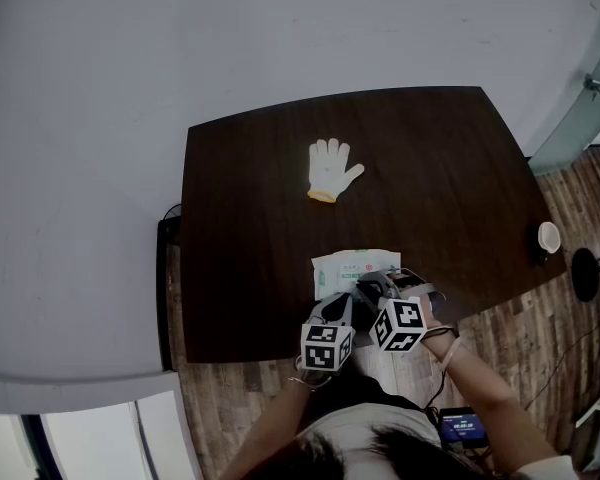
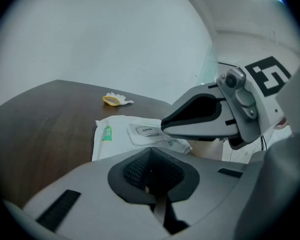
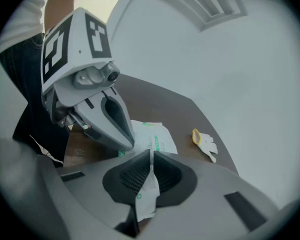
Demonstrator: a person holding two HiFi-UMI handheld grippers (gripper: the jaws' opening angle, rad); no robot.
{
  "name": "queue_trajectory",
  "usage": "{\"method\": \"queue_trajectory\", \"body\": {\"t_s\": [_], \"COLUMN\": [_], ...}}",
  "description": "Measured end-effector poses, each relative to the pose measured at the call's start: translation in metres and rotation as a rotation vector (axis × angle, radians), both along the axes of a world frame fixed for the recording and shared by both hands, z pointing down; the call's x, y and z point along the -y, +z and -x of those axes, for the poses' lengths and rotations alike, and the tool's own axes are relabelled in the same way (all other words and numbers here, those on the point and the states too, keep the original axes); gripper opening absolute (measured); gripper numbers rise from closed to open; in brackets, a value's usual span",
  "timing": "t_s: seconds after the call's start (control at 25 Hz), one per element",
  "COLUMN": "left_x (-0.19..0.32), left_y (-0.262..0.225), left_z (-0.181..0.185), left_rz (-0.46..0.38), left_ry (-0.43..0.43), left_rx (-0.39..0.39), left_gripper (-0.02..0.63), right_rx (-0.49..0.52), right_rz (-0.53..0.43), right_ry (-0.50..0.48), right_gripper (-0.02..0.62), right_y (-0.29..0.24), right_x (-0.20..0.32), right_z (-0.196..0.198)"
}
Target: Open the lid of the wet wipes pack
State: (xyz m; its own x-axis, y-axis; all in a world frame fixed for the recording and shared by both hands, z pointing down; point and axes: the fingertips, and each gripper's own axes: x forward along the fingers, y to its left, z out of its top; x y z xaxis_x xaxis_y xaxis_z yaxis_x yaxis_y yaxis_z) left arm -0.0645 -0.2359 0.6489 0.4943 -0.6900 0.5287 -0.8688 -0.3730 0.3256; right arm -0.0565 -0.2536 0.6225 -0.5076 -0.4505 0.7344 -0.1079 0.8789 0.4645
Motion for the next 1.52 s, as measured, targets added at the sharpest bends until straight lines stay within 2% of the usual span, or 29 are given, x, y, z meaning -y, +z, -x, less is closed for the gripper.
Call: {"method": "queue_trajectory", "body": {"t_s": [0.4,1.52], "left_x": [-0.001,-0.001], "left_y": [0.001,0.000], "left_z": [-0.002,-0.003], "left_rz": [0.000,-0.002], "left_ry": [-0.001,0.020], "left_rx": [0.005,0.011], "left_gripper": [0.018,0.018], "right_rx": [0.103,0.241], "right_rz": [-0.016,0.034], "right_ry": [0.076,0.233], "right_gripper": [0.020,0.043], "right_y": [-0.026,-0.031], "right_x": [0.024,0.084], "right_z": [-0.002,0.001]}}
